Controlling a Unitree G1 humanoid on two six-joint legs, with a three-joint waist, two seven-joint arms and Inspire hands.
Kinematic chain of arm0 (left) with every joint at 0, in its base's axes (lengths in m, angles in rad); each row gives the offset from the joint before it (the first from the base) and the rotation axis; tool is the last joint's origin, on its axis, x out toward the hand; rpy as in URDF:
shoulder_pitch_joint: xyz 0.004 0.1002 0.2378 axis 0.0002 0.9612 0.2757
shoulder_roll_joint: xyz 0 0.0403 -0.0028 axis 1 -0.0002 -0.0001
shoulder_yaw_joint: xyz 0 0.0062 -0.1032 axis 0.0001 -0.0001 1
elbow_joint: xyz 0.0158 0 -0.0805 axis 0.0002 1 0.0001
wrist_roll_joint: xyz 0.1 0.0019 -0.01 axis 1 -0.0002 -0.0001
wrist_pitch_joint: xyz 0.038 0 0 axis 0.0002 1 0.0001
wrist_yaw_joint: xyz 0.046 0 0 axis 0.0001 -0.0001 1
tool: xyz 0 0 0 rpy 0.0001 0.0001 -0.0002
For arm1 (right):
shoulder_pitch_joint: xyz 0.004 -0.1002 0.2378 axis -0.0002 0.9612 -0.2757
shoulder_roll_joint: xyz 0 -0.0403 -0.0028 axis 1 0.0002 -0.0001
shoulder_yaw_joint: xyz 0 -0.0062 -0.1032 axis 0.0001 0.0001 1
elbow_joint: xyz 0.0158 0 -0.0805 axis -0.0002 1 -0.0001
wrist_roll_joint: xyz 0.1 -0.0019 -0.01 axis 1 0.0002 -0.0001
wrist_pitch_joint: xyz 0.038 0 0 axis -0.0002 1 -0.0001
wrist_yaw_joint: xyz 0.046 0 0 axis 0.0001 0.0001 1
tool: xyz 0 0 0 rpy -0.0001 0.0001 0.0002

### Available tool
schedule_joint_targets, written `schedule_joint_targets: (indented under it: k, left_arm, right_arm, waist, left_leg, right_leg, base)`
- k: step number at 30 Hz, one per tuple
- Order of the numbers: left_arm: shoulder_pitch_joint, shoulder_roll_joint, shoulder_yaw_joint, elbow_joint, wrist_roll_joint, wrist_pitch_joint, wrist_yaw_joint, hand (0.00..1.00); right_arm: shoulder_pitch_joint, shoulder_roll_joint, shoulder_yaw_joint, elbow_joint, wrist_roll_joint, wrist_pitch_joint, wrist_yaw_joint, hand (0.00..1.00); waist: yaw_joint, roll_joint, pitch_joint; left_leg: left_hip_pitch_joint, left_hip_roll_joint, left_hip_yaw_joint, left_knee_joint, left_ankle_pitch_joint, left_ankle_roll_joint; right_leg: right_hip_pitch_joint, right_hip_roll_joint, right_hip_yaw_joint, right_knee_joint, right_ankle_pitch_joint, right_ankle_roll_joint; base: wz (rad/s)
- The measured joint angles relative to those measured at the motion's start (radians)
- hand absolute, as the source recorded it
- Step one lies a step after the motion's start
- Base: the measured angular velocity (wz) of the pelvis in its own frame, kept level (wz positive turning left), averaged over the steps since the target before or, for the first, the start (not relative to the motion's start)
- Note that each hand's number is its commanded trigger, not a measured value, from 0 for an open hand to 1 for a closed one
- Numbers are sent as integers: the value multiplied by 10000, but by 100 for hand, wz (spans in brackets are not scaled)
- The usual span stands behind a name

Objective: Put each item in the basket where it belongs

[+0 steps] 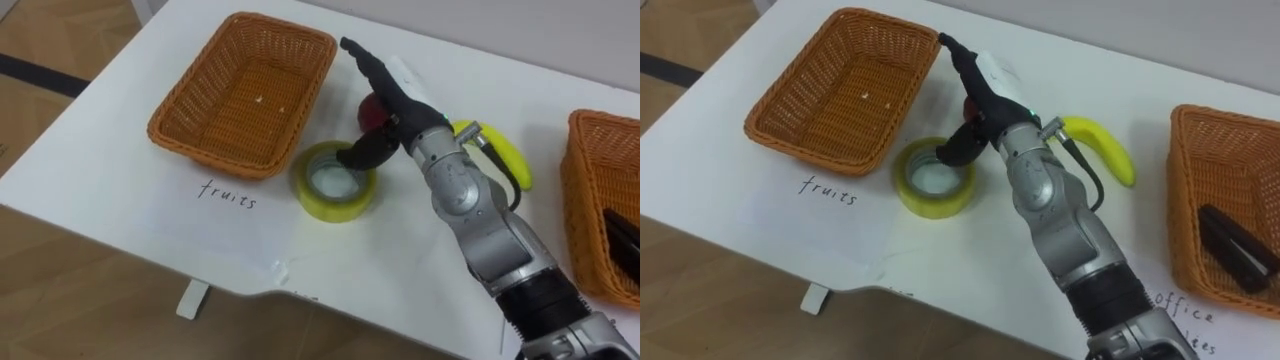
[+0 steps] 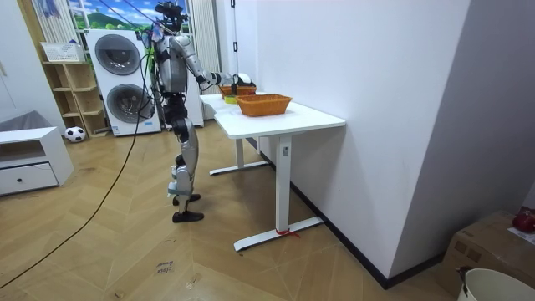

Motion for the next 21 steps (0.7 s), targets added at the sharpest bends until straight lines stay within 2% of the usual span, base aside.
schedule_joint_targets:
  k: [12,21]
  left_arm:
    - [83,8,-4,14,-70,-73,-73,0]
    - [35,9,-7,-22,-52,-71,-61,0]
  right_arm:
    - [-166,0,15,-405,-314,-94,-719,0]
    - [-163,2,260,-385,-299,-63,-638,0]
  waist:
    - [23,13,10]
    - [-30,18,14]
  left_leg:
    - [-25,1,-47,-15,1,3]
    - [-137,-5,-48,-19,1,3]
  right_leg:
    - [-18,5,-84,8,1,0]
    - [-97,-9,-207,-3,0,1]
  base:
    - [0]
    - [2]
